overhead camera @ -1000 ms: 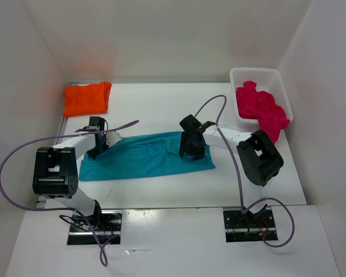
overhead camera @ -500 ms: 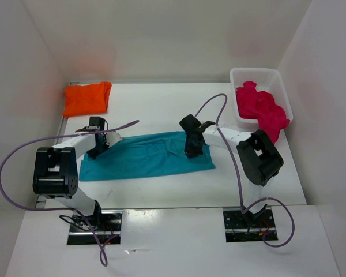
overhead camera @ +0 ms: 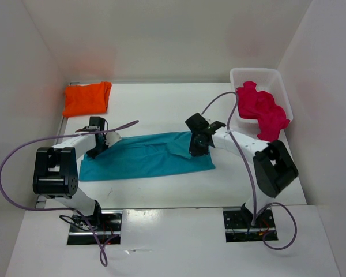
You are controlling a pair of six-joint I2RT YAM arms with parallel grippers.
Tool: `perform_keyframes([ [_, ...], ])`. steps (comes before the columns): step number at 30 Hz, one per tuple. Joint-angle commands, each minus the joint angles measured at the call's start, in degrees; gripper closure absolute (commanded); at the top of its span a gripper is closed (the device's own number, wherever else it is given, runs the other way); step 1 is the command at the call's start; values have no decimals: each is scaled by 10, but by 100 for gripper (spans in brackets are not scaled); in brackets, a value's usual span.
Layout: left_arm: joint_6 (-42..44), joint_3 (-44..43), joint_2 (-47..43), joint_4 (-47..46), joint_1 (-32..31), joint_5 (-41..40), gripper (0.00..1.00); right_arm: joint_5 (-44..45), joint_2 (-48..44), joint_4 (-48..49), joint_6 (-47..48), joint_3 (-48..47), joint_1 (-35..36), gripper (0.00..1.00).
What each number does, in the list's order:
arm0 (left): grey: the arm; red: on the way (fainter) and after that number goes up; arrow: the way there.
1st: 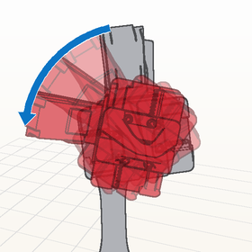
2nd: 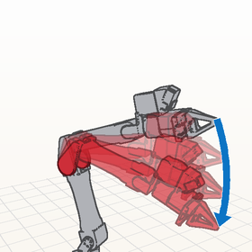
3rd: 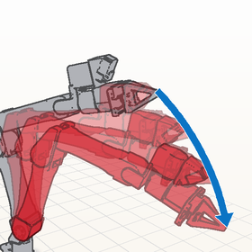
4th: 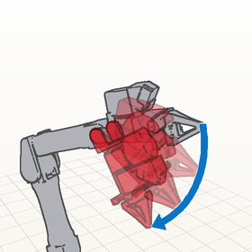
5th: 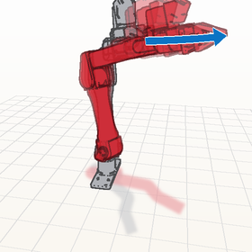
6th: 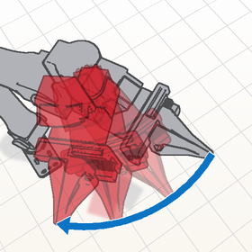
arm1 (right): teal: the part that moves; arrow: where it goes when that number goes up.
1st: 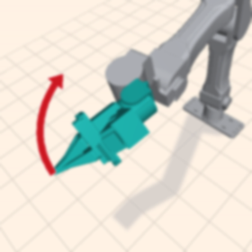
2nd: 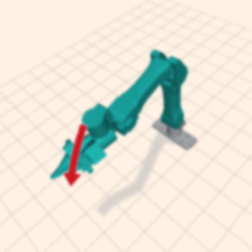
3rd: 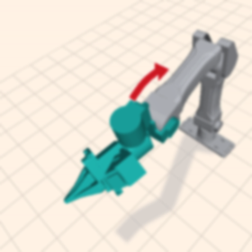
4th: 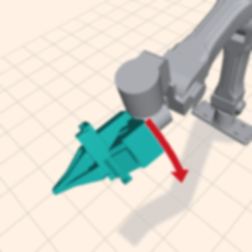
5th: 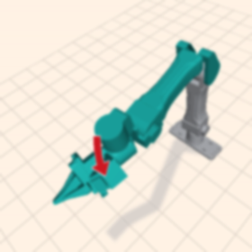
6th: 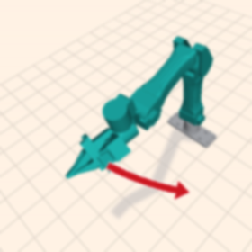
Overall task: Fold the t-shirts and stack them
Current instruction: Fold the other side of the tshirt into a rectangle
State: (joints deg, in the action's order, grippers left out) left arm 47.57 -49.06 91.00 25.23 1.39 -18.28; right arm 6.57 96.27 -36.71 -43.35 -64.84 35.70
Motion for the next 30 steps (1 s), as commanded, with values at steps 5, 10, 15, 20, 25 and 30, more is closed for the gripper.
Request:
perform_keyframes([
  [5,-13,-27,8,-12,-2,-35,98,-2,-101,-41,-45,99,-24,100],
  [10,-13,-27,20,-12,-2,-35,99,-2,-94,-35,-45,93,-29,100],
  [15,-6,-27,20,2,-2,-35,98,-14,-74,-35,-33,86,-29,100],
  [20,-12,-9,15,33,-2,-35,49,-39,-66,-35,-33,110,-29,51],
  [25,-44,-57,-23,57,-2,-56,26,-39,-132,-55,-70,132,-29,42],
  [30,-103,-139,-31,70,23,-56,19,-24,-195,-55,-142,184,-29,30],
])
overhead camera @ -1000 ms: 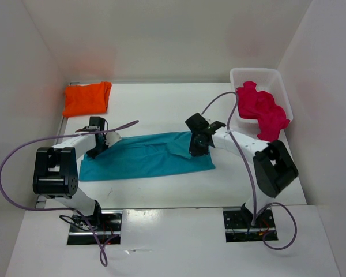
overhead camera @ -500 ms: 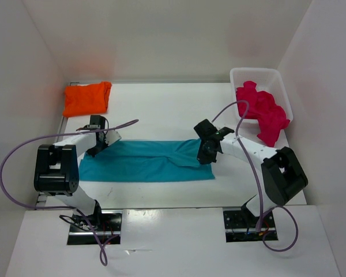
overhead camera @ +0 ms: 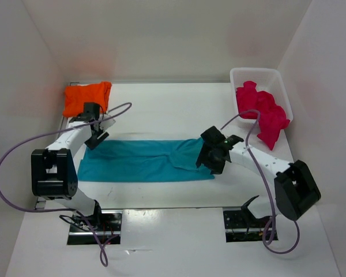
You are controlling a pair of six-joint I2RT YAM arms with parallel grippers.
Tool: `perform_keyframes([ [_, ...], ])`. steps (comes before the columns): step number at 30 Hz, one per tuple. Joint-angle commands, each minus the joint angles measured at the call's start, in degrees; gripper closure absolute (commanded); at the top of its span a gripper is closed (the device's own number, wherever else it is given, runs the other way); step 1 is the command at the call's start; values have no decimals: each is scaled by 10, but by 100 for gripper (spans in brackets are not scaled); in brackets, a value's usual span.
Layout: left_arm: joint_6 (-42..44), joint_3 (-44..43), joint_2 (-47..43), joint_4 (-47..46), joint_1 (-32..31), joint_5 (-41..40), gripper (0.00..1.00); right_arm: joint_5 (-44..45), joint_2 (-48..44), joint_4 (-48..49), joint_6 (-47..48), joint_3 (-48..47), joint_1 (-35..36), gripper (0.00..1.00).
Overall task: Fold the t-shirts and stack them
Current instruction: Fold the other side of the tshirt into a rectangle
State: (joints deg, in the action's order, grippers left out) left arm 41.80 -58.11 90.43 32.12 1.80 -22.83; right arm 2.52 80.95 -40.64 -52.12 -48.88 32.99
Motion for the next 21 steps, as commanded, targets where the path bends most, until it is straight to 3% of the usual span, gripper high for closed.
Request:
perform_keyframes([
  [1,-64,-53,-25,-20,24,-6,19,17,-50,-15,-76,33,-2,30],
  [6,-89,-60,13,-51,35,29,18,11,-69,-9,-101,80,-2,27],
  [13,-111,-68,82,-80,35,45,18,-5,-21,47,-106,108,-7,27],
  [14,-111,-68,119,-100,35,32,17,-5,6,58,-101,102,-7,36],
  [16,-111,-68,132,-107,35,31,17,-5,20,58,-94,96,-7,39],
  [20,-111,-53,132,-107,40,23,17,12,38,65,-69,72,-38,62],
  [21,-111,-45,126,-107,40,23,17,13,38,71,-62,72,-48,77],
])
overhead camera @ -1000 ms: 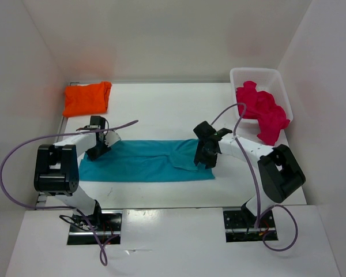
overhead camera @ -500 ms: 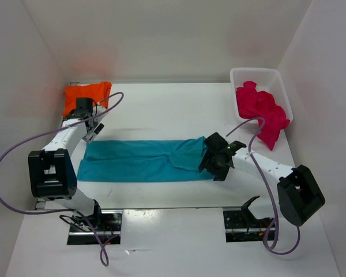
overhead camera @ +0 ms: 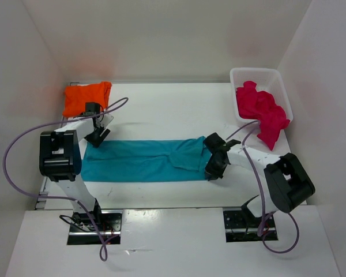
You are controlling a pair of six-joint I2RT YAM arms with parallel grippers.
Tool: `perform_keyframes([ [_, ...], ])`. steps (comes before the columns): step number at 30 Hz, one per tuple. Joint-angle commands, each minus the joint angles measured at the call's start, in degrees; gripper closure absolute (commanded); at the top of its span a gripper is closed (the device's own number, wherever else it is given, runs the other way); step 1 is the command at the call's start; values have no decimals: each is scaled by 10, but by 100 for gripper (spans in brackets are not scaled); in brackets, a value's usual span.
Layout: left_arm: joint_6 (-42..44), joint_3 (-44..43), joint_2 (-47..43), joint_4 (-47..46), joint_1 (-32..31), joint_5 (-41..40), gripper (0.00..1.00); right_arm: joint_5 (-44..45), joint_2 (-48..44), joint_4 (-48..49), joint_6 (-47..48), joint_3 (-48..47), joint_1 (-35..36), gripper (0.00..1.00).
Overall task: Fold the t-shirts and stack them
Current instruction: Fold the other side of the tshirt into a rectangle, then rotate the tshirt 90 degrees
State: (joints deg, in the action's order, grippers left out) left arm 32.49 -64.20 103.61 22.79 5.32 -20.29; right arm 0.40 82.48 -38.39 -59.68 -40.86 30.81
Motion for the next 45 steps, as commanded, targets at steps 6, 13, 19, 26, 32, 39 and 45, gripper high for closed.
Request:
perform_keyframes([
  [6,-27,29,-36,1,31,-8,17,41,97,53,83,-77,-73,100],
  [13,-39,29,-70,41,72,5,16,109,270,37,214,-339,-117,100],
  [19,-39,16,-89,91,78,26,16,172,466,-5,284,-643,-140,100],
  [26,-47,10,-101,129,51,56,15,288,674,-181,369,-1120,-127,22],
  [32,-76,-2,-101,159,25,141,13,330,582,-209,374,-1083,-107,9],
  [39,-88,33,-108,135,-3,171,12,277,272,-81,347,-689,7,1],
  [45,-166,23,-103,111,42,243,11,131,160,6,194,-455,133,23],
])
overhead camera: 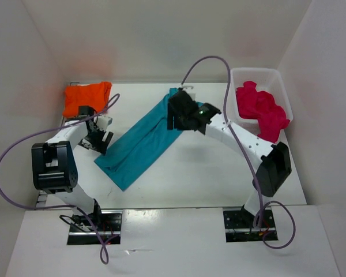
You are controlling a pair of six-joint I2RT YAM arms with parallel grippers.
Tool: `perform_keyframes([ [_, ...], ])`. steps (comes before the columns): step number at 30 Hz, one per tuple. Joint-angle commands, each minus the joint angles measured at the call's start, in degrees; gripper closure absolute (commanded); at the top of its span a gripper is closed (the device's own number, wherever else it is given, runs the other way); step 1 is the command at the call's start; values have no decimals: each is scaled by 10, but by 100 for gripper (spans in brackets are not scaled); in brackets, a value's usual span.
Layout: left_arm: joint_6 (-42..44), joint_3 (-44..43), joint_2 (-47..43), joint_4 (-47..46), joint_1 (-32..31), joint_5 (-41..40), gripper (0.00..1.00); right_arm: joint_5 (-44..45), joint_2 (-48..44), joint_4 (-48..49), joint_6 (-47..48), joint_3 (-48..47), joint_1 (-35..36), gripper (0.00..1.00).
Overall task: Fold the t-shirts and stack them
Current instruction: Rotate the tshirt 90 degrees
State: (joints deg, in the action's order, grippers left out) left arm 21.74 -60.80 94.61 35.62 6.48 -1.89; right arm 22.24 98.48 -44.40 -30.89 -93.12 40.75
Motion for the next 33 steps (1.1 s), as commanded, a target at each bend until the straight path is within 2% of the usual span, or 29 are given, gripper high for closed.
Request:
perform_keyframes([
  [1,-78,-11,-13,-22,57,97,11,-102,7,74,-123,78,51,28],
  [3,-86,-11,-13,-28,76,118,11,-110,45,79,-138,73,112,36],
  [6,-86,-11,-13,-34,76,133,11,-110,119,43,-144,13,178,36],
  [10,-86,0,-7,-34,76,133,11,-115,191,17,-166,-69,228,30],
  [18,-86,5,-2,-45,76,138,11,-123,302,-38,-200,-180,275,19],
  [21,-86,5,4,-45,76,138,11,-111,350,-86,-208,-252,290,18],
  [27,-93,5,-34,-61,81,102,11,-111,392,-112,-252,-274,296,18],
  [32,-86,3,-63,-67,81,116,10,-93,462,-207,-268,-384,307,18],
  [33,-86,-3,-63,-67,81,116,10,-88,493,-224,-268,-442,312,18],
])
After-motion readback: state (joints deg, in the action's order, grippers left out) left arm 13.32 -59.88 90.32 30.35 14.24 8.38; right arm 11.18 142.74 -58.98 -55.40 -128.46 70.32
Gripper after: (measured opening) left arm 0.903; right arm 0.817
